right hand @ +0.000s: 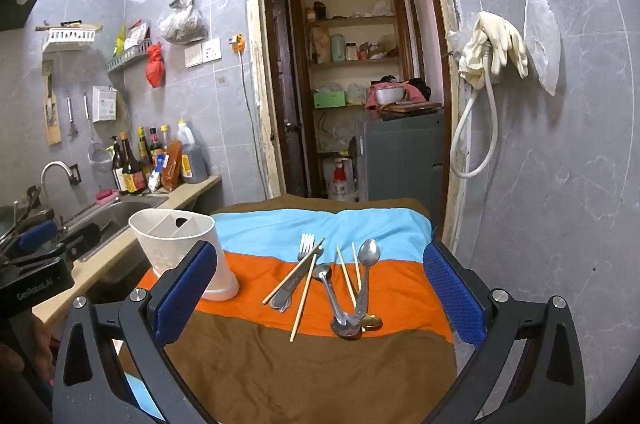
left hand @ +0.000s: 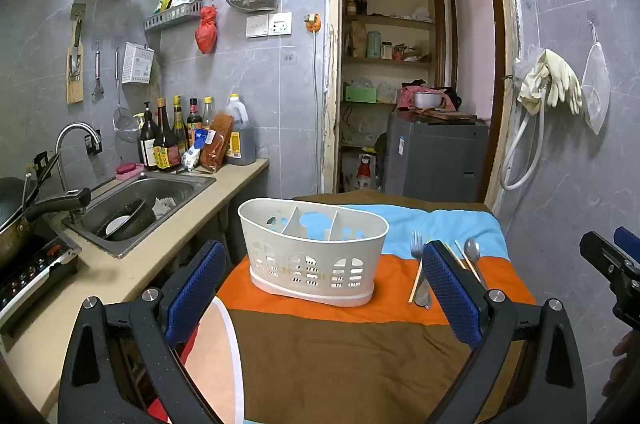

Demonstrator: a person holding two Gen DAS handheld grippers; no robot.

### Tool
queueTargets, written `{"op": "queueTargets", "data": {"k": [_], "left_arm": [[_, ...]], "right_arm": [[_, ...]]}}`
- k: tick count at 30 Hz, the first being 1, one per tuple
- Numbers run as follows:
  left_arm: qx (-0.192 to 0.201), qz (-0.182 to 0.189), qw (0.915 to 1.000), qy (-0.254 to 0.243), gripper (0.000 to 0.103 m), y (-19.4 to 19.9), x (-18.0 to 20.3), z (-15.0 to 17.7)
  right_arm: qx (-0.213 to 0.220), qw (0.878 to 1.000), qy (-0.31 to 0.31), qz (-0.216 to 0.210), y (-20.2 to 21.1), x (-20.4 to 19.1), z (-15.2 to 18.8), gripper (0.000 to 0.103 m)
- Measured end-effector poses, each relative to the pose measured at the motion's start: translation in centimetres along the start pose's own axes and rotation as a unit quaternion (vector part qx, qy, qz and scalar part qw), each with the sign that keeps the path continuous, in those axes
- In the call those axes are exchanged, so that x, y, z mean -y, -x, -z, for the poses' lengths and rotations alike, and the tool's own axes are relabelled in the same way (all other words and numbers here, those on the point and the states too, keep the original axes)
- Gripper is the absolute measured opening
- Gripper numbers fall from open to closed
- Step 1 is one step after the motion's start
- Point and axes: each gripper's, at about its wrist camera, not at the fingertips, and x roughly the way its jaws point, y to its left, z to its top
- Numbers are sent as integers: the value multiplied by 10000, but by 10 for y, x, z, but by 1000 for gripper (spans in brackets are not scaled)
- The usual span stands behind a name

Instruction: Organize utensils

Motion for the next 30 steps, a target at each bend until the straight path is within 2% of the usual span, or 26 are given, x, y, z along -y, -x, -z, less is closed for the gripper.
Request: {"op": "queueTargets", "data": {"k": [30], "left_arm": [[-26,8,10000,12,96,0,0,0]], "right_arm": [[-75,10000,-17,0,-2,1,1,103]]}}
